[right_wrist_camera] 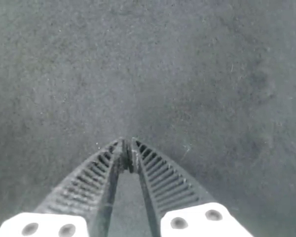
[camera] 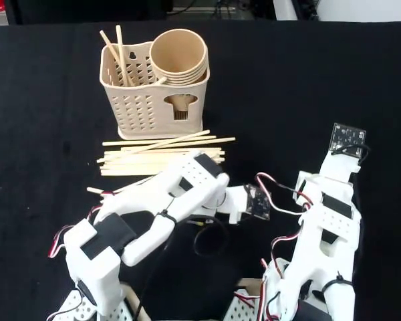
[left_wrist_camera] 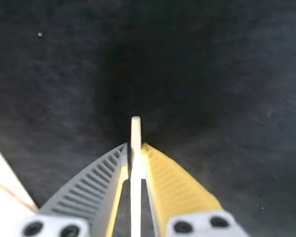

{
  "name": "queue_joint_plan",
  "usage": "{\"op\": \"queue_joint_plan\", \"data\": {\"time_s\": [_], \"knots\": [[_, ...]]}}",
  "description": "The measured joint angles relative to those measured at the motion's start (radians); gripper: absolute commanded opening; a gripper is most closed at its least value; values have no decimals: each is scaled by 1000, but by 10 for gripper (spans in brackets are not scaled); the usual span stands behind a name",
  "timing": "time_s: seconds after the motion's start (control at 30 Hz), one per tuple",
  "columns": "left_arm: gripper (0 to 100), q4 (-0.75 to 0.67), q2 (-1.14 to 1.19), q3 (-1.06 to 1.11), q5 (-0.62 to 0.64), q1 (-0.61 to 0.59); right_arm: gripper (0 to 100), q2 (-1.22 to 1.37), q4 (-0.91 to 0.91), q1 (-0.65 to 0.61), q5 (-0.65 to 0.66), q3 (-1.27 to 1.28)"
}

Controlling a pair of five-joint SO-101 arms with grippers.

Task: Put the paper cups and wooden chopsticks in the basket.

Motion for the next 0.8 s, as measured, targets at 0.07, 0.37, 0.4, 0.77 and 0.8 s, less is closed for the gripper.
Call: {"op": "queue_joint_plan", "data": {"time_s": [0.07,0.37,0.4,0.77,0.8], "knots": [[29,31,2,-12,14,0,18,0,0,0,0,0],[29,176,-184,-60,269,9,18,0,0,0,0,0],[29,181,-226,-61,301,2,18,0,0,0,0,0],[29,101,-689,-250,537,-287,18,0,0,0,0,0],[29,72,-715,-276,583,-327,18,0,0,0,0,0]]}}
